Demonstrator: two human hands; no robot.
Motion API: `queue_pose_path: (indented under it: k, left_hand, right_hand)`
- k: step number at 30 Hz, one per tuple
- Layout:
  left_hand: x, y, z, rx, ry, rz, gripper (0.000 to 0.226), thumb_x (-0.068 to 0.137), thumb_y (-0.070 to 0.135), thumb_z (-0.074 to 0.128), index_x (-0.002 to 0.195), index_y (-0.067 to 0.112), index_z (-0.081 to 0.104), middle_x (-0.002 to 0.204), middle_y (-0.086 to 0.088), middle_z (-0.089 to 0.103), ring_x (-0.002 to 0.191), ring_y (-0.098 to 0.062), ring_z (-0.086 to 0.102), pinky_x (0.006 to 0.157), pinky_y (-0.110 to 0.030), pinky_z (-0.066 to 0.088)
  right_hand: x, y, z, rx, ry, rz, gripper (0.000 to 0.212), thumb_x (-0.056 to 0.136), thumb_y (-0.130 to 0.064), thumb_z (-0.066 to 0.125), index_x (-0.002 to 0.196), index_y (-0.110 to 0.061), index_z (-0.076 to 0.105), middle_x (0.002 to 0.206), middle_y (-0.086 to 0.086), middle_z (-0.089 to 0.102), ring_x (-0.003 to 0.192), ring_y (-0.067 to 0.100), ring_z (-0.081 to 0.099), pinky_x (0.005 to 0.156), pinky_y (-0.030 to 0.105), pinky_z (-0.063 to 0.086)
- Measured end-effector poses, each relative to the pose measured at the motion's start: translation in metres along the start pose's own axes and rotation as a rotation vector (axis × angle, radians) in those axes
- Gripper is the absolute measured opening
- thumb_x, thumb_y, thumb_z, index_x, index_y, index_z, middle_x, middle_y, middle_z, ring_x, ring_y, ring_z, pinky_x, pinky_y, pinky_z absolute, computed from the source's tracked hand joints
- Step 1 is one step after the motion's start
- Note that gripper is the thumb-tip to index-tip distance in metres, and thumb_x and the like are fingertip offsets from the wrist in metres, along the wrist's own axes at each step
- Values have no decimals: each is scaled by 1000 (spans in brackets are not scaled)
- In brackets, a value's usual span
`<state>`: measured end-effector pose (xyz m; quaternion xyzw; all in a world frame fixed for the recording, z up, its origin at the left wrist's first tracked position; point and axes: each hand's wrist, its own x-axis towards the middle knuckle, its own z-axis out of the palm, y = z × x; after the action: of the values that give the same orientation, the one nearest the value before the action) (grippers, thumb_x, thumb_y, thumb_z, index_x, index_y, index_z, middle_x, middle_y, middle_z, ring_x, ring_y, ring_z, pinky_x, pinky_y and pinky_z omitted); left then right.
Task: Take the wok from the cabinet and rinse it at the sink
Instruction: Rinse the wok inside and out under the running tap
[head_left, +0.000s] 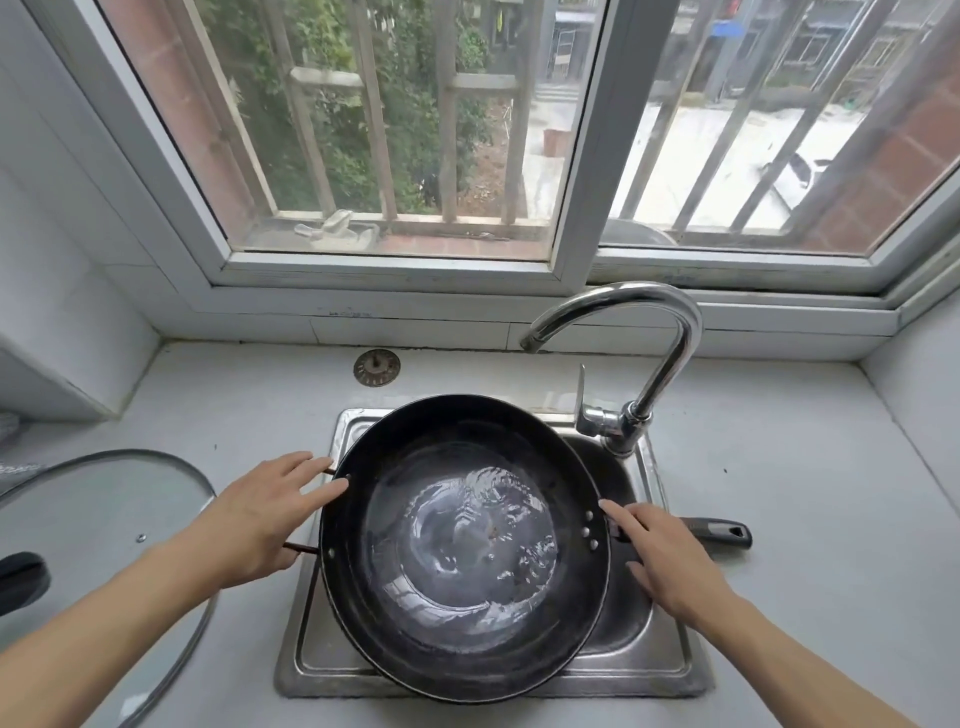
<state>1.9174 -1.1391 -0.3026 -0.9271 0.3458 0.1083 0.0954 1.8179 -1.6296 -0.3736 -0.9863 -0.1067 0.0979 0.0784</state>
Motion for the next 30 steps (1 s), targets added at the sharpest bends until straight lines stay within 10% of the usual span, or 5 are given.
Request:
queue_pose_path:
  k: [9,21,30]
  left_hand:
    - [6,-3,-5,19,56,50,97,28,33,80,123,21,61,120,-1,65,103,-25,65,77,-32,57]
    - [-1,-16,-18,-158,463,167,17,71,25,63,81,22,49,92,4,62,66,-23,57,56,-34,49]
    - [-19,-8,-17,-310,478,117,19,74,36,59,85,25,50,85,11,58,51,-22,49,44,-28,43]
  right_hand:
    - [20,2,-2,0,240,-107,78,51,12,75,118,-17,50,77,5,60,60,28,56,48,38,49]
    - [-5,22,-31,68,218,-230,78,56,8,81,121,-23,51,79,3,57,61,24,54,47,34,51]
    - [-17,17,-56,-23,351,-246,54,58,8,79,101,-17,57,82,4,60,66,27,56,49,36,48]
